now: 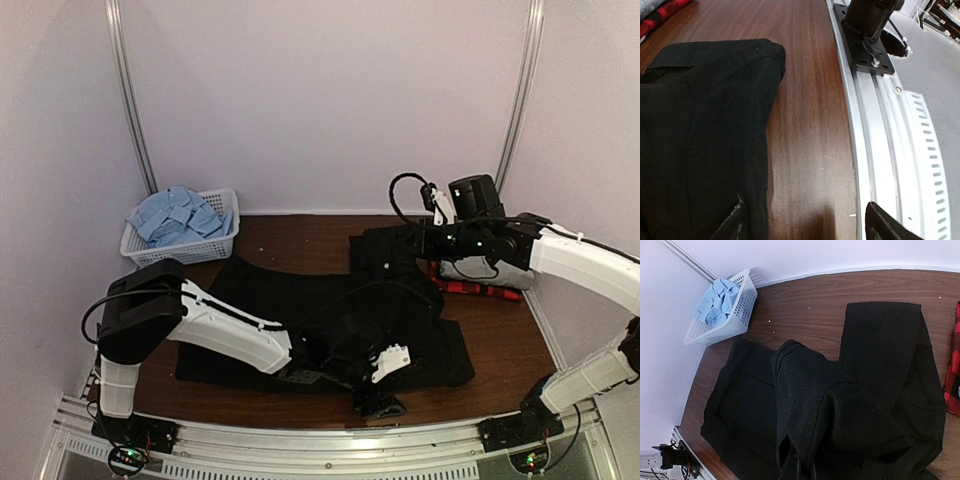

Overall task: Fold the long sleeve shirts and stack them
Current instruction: Adjust the sleeve of the 1/3-folded shirt.

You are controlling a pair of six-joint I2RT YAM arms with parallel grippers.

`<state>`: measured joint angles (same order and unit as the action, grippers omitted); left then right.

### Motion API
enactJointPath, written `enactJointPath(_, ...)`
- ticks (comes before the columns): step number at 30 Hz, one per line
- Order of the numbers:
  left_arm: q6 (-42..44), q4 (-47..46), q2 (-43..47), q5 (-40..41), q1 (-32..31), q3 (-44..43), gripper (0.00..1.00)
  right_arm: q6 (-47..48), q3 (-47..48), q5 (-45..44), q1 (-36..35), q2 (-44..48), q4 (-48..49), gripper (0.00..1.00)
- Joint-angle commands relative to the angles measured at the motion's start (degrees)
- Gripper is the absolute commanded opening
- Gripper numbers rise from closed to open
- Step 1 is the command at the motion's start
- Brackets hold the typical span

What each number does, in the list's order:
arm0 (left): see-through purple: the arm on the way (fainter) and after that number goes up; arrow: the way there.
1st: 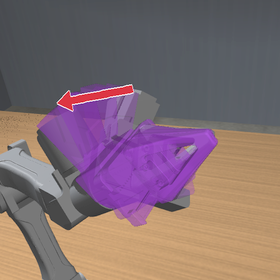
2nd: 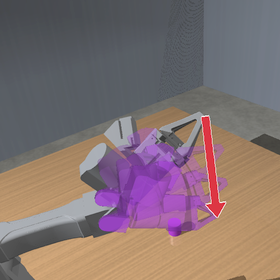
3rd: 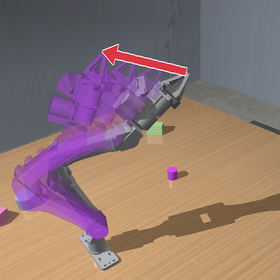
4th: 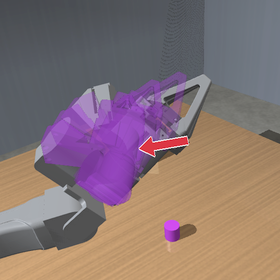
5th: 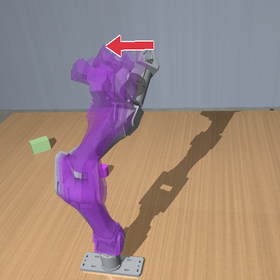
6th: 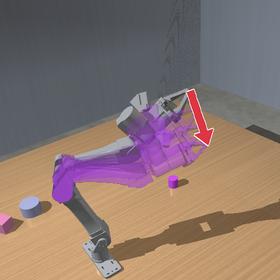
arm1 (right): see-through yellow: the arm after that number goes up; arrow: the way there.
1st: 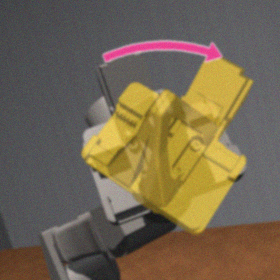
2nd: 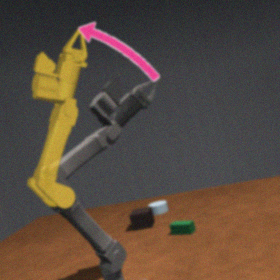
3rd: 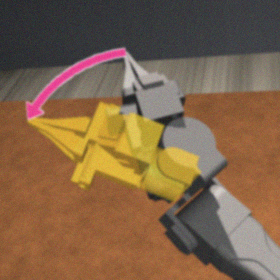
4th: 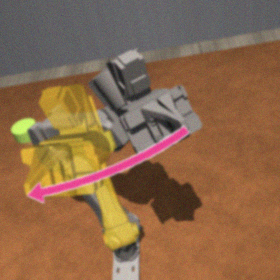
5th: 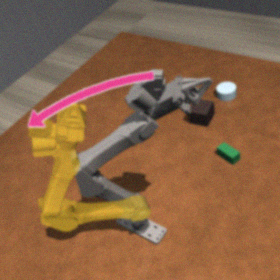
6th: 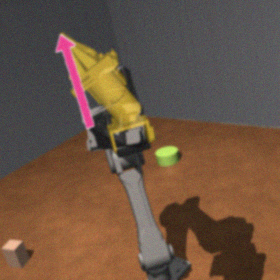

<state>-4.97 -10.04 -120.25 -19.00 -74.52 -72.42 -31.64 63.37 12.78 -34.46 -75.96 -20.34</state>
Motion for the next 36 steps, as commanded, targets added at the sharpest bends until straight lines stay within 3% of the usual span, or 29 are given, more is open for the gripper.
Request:
enactJointPath(1, 3.68, 2.04, -0.8, 0.57, -2.02, -1.55, 0.82, -0.14, -2.71, -0.73, -1.22, 2.7, -2.11, 0.01)
enactJointPath(13, 7.81, 11.68, -3.73, -5.95, -3.6, -6.64, 0.78, -1.89, -6.57, -2.73, -4.6, 6.07, -6.95, 0.02)
enactJointPath(17, 8.25, 12.34, -2.57, -5.86, -3.55, -6.43, 0.78, -2.03, -7.15, -2.83, -4.82, 7.04, -8.87, 0.01)
enactJointPath(20, 6.92, 7.29, 3.06, -2.35, -3.61, -1.69, 0.79, -3.1, -7.54, -2.34, -4.8, 8.57, -8.29, 0.0)
enactJointPath(28, -7.1, -5.33, 19.98, 7.68, 0.01, 13.84, 0.86, -10.47, -11.04, 2.79, -4.99, 14.15, -0.04, 0.0)
enactJointPath(36, -23.23, -14.07, 25.99, -1.32, 9.83, 19.43, 0.89, -15.75, -16.16, 5.57, -7.31, 15.04, 10.08, 0.0)
